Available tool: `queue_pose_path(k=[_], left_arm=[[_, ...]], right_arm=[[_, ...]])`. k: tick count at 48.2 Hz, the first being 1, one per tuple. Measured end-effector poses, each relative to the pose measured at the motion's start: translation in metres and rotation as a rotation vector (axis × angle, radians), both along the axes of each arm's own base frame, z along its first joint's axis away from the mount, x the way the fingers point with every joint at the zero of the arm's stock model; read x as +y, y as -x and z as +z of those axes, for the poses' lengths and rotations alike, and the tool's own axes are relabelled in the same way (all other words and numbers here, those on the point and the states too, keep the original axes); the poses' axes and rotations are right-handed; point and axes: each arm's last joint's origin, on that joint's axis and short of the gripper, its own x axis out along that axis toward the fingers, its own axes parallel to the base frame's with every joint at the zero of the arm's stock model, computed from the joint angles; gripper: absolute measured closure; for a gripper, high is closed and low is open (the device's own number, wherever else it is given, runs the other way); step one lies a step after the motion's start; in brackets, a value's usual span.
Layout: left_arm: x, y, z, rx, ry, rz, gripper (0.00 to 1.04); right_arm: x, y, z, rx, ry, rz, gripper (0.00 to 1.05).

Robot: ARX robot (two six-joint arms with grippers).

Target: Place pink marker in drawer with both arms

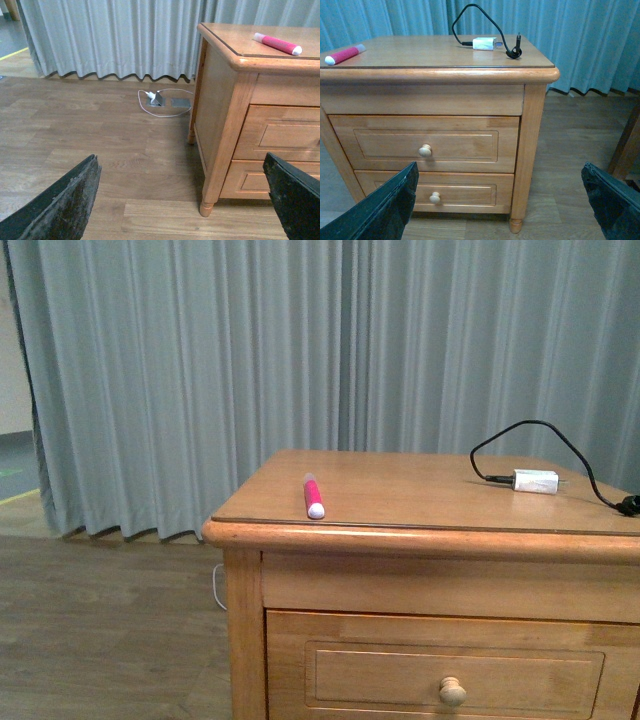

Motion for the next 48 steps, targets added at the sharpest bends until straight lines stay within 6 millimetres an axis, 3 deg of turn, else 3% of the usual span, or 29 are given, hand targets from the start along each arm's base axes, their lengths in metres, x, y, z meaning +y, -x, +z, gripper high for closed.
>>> queue_pose_path(k=[48], left_arm=[[0.0,0.0,0.0,0.0,0.0,0.0,0.06]], right_arm=[[0.0,0.0,-0.0001,0.001,0.0,0.0,0.08]])
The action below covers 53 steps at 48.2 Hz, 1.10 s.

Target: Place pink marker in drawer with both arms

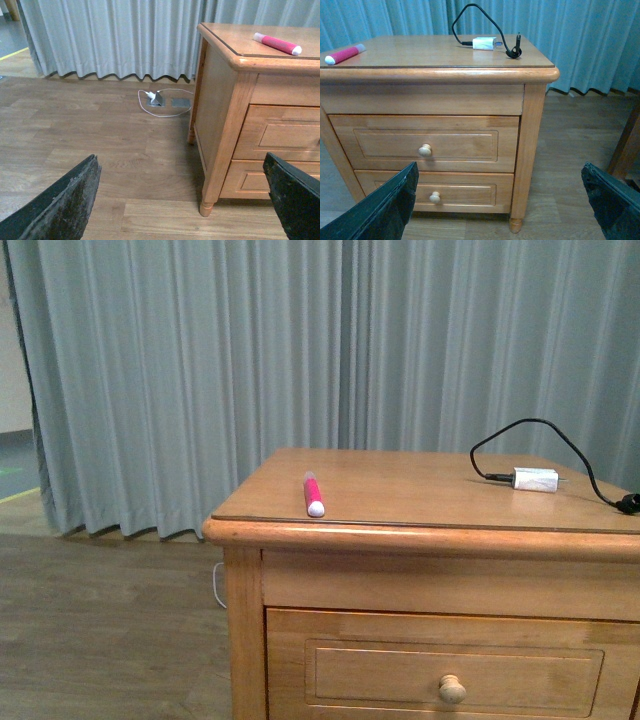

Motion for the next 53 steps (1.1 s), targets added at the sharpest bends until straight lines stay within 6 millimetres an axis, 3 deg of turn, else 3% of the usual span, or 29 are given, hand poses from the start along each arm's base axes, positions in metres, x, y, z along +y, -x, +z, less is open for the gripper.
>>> queue_pose_path(k=[2,5,11,19,27,37,53], left_arm=[[0.0,0.0,0.0,0.0,0.0,0.0,0.06],[0.0,0.0,0.0,0.0,0.0,0.0,0.06],[0.0,0.0,0.0,0.0,0.0,0.0,0.06],[0.0,0.0,0.0,0.0,0.0,0.0,0.06],[0.0,0.0,0.0,0.0,0.0,0.0,0.06],[0.0,0.0,0.0,0.0,0.0,0.0,0.06],[0.0,0.0,0.0,0.0,0.0,0.0,0.06]], right_arm=[[0.0,0.0,-0.001,0.024,-0.006,0.018,0.08],[0.002,-0.001,0.0,0.193,-0.035,0.111,0.08],[0.012,-0.019,0.003,0.373,-0.041,0.182,0.08],[0.032,-0.061,0.017,0.448,-0.014,0.232,0.08],[0.061,-0.11,0.014,0.529,0.009,0.254,0.08],[0.094,-0.172,-0.008,0.59,-0.021,0.183,0.08],[0.124,-0.24,-0.052,0.562,-0.013,0.05,0.08]])
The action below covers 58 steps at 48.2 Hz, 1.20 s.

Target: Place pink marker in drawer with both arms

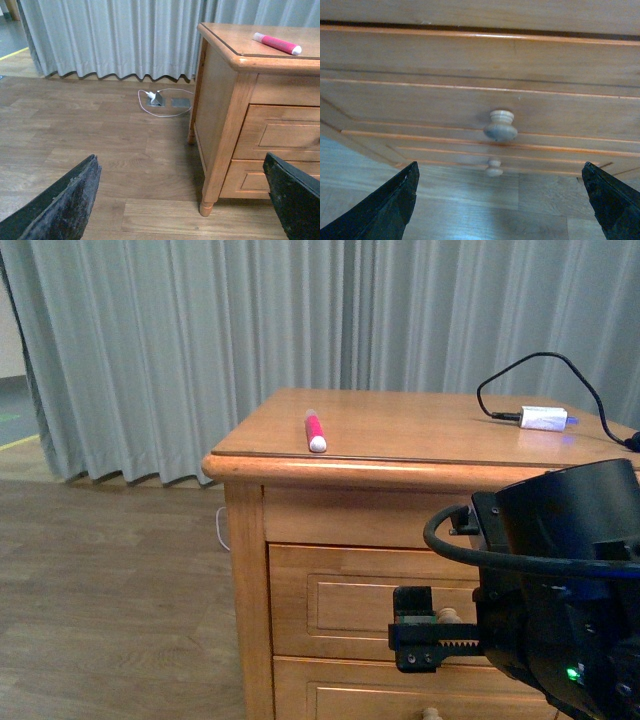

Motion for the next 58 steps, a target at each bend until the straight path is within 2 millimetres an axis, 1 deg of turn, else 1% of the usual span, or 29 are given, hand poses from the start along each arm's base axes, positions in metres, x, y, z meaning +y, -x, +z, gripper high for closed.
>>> queue_pose_path(k=[5,9,21,37,49,58], left_arm=[[0.0,0.0,0.0,0.0,0.0,0.0,0.06],[0.0,0.0,0.0,0.0,0.0,0.0,0.06],[0.0,0.0,0.0,0.0,0.0,0.0,0.06],[0.0,0.0,0.0,0.0,0.0,0.0,0.06],[0.0,0.0,0.0,0.0,0.0,0.0,0.06],[0.0,0.0,0.0,0.0,0.0,0.0,0.06]], right_arm=[[0.003,-0.016,-0.01,-0.011,0.004,-0.026,0.08],[0.004,-0.024,-0.015,-0.007,0.004,-0.035,0.08],[0.007,-0.036,-0.022,-0.011,-0.014,-0.048,0.08],[0.01,-0.045,-0.03,-0.018,-0.014,-0.065,0.08],[0.01,-0.045,-0.034,-0.002,-0.004,-0.062,0.08],[0.006,-0.047,-0.034,-0.005,-0.003,-0.073,0.08]])
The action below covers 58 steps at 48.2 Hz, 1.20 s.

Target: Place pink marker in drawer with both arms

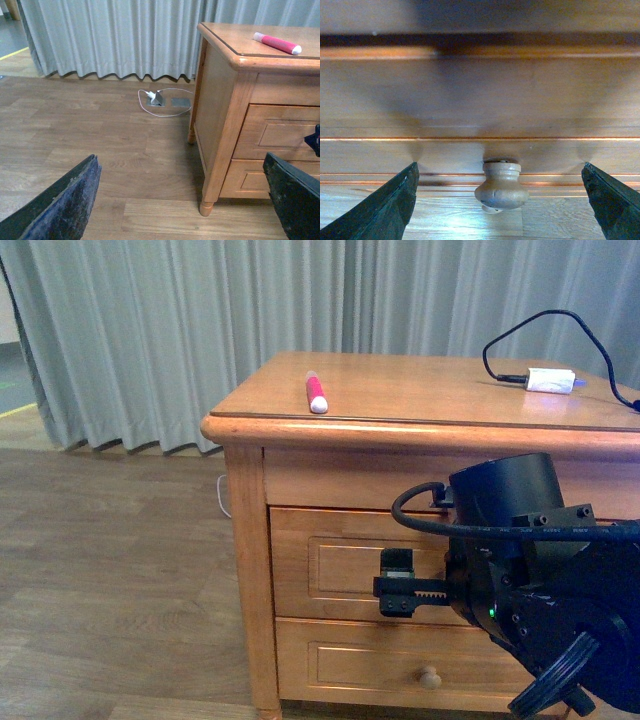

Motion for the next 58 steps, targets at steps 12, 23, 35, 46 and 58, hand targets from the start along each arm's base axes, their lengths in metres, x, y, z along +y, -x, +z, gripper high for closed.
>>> queue_pose_path(k=[12,23,35,46,58], left_arm=[[0.0,0.0,0.0,0.0,0.0,0.0,0.06],[0.0,0.0,0.0,0.0,0.0,0.0,0.06],[0.0,0.0,0.0,0.0,0.0,0.0,0.06],[0.0,0.0,0.0,0.0,0.0,0.0,0.06],[0.0,0.0,0.0,0.0,0.0,0.0,0.06]], right_arm=[[-0.002,0.0,-0.003,0.012,0.014,-0.001,0.23],[-0.005,-0.002,-0.006,0.029,0.03,-0.002,0.6],[-0.005,-0.001,-0.005,0.044,0.026,0.008,0.81],[-0.012,0.025,0.003,0.139,0.017,0.04,0.81],[-0.027,0.092,0.013,0.244,-0.027,0.124,0.81]])
